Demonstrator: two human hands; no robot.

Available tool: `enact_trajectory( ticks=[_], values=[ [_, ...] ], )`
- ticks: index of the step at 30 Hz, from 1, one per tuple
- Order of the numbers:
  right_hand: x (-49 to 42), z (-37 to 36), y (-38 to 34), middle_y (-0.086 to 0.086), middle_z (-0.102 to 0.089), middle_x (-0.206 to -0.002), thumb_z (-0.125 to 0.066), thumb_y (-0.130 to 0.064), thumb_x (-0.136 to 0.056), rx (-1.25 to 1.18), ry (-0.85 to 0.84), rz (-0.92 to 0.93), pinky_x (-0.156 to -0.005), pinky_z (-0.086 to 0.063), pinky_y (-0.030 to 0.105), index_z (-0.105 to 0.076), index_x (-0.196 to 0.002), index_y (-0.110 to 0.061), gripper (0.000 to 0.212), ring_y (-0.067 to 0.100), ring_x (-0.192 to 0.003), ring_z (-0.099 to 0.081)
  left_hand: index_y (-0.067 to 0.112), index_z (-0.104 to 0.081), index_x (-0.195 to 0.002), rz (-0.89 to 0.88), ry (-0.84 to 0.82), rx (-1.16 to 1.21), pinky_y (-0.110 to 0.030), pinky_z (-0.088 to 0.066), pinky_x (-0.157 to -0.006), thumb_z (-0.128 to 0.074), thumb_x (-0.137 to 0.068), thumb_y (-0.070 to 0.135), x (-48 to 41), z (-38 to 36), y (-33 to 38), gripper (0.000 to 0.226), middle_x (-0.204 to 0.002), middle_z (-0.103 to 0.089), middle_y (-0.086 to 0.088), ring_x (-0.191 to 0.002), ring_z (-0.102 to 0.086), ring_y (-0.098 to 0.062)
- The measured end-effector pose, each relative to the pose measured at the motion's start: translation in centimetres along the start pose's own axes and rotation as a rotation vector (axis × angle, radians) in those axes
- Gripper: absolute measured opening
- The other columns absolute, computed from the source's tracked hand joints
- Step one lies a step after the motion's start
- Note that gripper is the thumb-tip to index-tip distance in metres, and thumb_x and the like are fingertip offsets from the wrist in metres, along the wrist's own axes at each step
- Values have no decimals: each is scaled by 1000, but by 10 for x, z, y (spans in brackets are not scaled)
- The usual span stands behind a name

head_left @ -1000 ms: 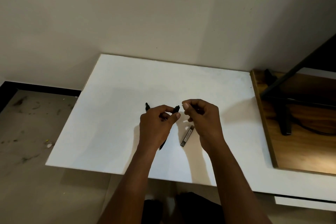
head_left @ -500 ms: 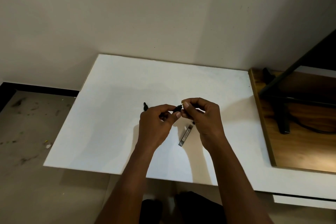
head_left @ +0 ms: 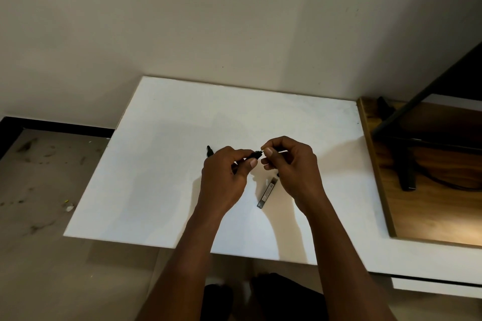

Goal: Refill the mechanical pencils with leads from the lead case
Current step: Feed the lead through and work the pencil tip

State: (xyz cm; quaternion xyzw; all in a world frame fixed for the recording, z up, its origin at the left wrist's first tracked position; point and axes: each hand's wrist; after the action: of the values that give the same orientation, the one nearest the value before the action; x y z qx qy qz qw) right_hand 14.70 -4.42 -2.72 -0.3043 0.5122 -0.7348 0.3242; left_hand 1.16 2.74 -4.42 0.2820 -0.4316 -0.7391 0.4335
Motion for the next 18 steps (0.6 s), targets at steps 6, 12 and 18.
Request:
enact_trajectory(
  ticks=[6, 12, 18],
  values=[
    [1, 5, -2, 3, -74, -78, -65, -10, -95, -52, -64, 10, -60, -48, 12, -72, -92, -9, 8, 7, -64, -69, 15, -77, -108, 3, -41, 48, -46, -58, -74, -70, -92, 16, -1, 3, 2, 18, -88, -69, 0, -79, -65, -17],
    [2, 2, -3, 3, -76, -78, -67, -6, -93, -66, -39, 29, -59, -48, 12, -75, -91, -8, 8, 9, -63, -69, 12, -77, -107, 39, -44, 73, -41, -59, -75, -70, -91, 14, -1, 4, 7, 17, -85, -68, 4, -76, -63, -12],
    [3, 4, -2, 1, -78, -76, -72, -13, -91, -108, -29, -13, -57, -48, 12, -79, -95, -16, 9, 10, -64, -71, 14, -78, -108, 112, -39, 104, -25, -52, -67, -71, -91, 19, -2, 5, 7, 19, -88, -70, 2, -76, -68, -21]
  ],
)
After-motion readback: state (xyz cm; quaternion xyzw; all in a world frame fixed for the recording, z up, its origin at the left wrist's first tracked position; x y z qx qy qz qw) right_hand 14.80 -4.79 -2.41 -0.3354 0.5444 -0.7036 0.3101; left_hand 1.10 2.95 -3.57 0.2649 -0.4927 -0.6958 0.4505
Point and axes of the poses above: each hand's wrist, its own x-axis away from the middle knuckle, its own z-axis out of the back of the hand, y = z × x
